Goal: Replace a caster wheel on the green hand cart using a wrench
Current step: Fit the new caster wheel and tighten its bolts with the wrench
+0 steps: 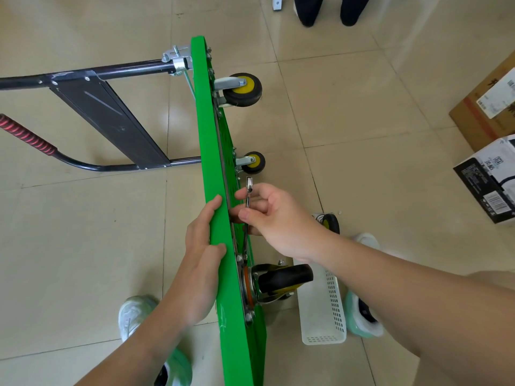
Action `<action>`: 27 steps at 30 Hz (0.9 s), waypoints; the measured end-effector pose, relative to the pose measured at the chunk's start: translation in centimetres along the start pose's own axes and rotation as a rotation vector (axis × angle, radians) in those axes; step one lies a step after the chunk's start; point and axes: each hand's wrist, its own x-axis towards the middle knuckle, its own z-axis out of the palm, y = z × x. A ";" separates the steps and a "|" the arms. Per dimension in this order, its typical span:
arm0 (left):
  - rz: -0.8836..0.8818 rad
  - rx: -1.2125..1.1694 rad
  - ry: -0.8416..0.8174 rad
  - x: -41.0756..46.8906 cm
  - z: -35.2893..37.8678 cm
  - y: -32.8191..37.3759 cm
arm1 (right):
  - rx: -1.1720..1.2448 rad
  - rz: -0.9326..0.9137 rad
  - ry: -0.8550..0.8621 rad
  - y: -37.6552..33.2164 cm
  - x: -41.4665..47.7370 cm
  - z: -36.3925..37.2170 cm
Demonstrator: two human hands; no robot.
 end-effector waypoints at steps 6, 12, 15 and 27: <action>-0.012 -0.011 -0.006 -0.1 0.0 0.5 | 0.035 -0.037 0.025 0.7 0.5 -0.2; -0.018 0.014 -0.008 -0.1 -0.2 0.3 | -0.007 -0.112 0.069 1.0 0.6 -0.4; -0.017 0.017 -0.003 -0.1 -0.3 0.1 | 0.005 -0.160 0.024 1.1 0.2 0.0; -0.052 0.018 -0.014 -0.3 -0.5 1.2 | 0.063 0.034 0.053 2.6 4.3 -1.0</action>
